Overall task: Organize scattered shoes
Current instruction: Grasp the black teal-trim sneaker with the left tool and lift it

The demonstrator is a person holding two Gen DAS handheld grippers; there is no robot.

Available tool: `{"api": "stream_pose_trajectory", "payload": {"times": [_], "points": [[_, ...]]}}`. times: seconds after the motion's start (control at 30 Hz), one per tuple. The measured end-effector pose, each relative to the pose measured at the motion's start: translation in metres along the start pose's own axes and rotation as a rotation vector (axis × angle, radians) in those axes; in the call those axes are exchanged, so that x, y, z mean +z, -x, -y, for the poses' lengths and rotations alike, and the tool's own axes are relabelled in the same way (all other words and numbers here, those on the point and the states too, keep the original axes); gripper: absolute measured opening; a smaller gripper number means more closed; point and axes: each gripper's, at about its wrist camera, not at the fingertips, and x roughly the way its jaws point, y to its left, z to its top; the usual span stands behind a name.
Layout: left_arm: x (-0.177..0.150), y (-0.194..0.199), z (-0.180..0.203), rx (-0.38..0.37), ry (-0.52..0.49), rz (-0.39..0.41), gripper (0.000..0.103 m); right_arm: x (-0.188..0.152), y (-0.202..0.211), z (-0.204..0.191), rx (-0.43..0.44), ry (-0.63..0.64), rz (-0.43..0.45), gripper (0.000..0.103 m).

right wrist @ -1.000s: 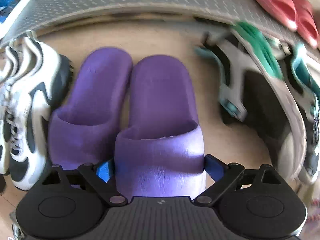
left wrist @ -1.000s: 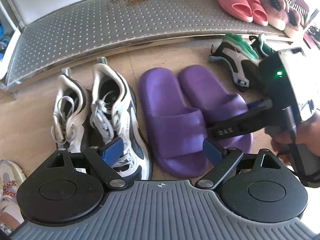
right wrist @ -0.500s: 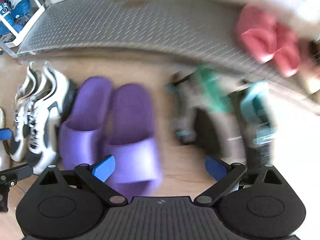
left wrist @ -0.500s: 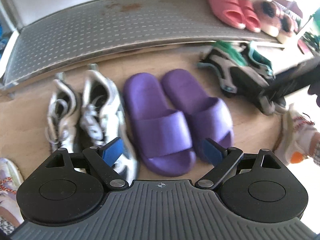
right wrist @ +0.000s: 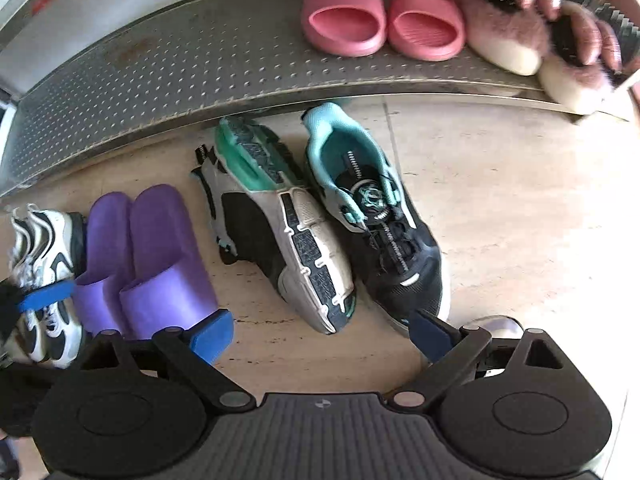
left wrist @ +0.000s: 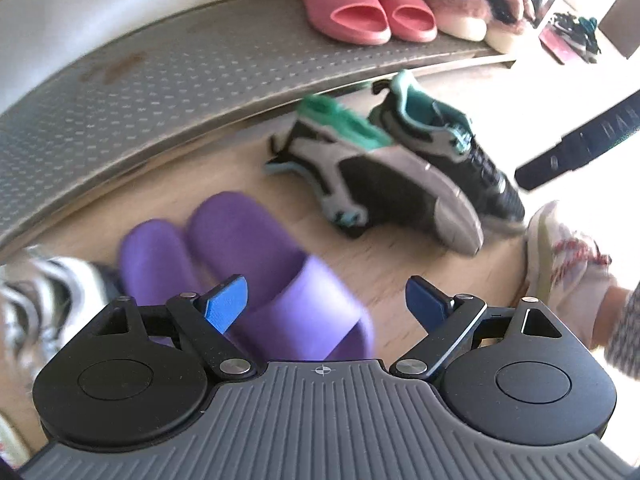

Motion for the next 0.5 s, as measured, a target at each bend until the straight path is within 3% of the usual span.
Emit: {"api": "stream_pose_trajectory", "payload": {"times": [0.17,0.37,0.5], "points": [[0.020,-0.050,-0.008,-0.051,0.107,0.006,0.081,0.016,-0.008,0.019,0.034,-0.030,-0.023,0.095],[0.032,-0.096,-0.004,-0.126,0.009,0.012,0.077,0.016,-0.013,0.051,0.075,-0.124,-0.086,0.095],[0.045,-0.113,-0.012,-0.201,0.071,0.042,0.080,0.015,-0.013,0.054,0.105,-0.158,-0.094,0.096]]}}
